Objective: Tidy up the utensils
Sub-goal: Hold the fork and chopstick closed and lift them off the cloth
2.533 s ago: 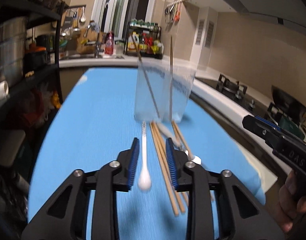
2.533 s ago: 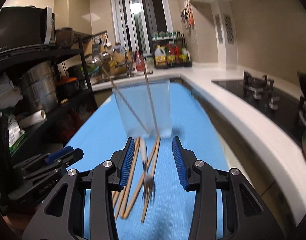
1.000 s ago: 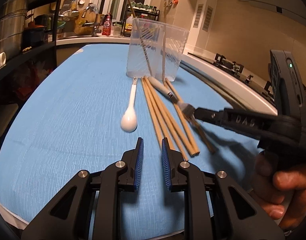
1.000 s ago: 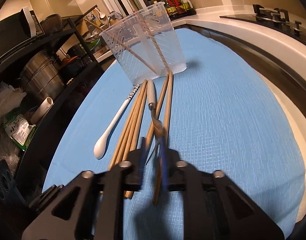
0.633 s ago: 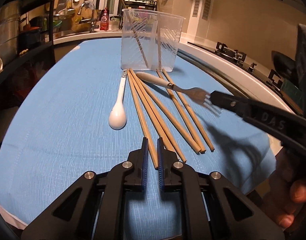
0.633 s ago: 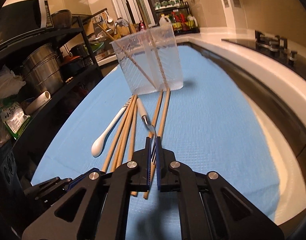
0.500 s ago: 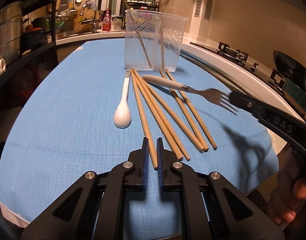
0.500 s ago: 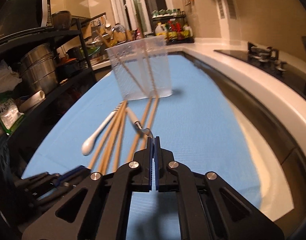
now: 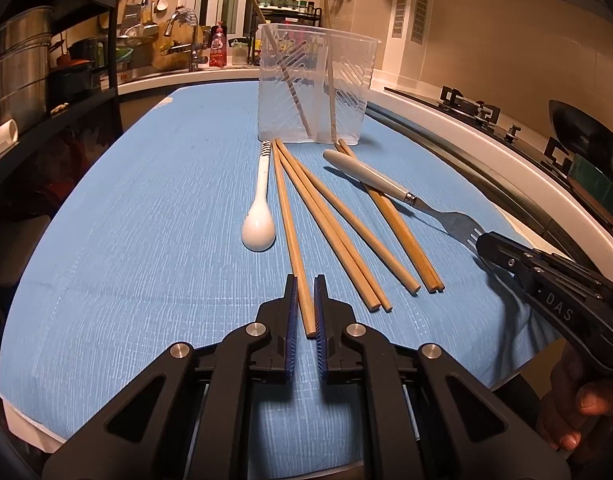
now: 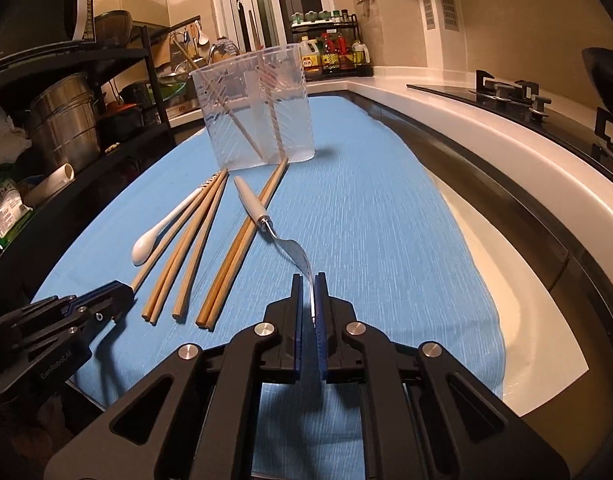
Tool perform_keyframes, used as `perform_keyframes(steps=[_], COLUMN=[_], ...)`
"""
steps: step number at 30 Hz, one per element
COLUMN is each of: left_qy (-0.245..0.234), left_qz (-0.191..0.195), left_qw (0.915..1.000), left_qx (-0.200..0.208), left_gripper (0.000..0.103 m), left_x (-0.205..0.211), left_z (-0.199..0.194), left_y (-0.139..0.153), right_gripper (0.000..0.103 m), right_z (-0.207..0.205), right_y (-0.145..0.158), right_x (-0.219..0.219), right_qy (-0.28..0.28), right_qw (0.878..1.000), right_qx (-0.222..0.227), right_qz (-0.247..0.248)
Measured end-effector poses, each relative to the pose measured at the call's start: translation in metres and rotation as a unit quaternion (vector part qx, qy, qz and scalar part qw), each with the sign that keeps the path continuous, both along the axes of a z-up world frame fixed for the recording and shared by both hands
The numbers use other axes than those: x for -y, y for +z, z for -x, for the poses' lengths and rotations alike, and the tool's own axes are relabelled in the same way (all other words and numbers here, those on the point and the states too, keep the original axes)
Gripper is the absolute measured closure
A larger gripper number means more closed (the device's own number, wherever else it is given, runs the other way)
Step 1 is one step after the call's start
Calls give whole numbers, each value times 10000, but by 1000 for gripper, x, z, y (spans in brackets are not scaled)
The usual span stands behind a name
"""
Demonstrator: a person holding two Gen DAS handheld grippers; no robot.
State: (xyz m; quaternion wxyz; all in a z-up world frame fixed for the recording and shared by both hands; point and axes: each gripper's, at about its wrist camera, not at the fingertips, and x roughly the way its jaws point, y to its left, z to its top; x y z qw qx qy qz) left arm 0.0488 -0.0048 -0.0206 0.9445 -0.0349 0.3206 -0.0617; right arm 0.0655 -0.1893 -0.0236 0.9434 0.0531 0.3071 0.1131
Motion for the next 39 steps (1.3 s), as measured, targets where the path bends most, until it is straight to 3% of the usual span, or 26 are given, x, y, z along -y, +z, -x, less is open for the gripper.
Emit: perform_keyframes(steps=[24,39], left_qy=[298,296], left_qz=[-361,-358], left_qw=[9981,9981], left_qx=[405,412], left_gripper=[94,94], left_x=[14,15], left_z=[-2,-3], left_y=[-3,-2], right_gripper=[95,99], right_z=[1,1], right_y=[-6,-6], right_x=[-4,-3], right_qy=[-4,-14], right_qw=[9999,9998], right_qx=[53,77], right_qz=[136,184])
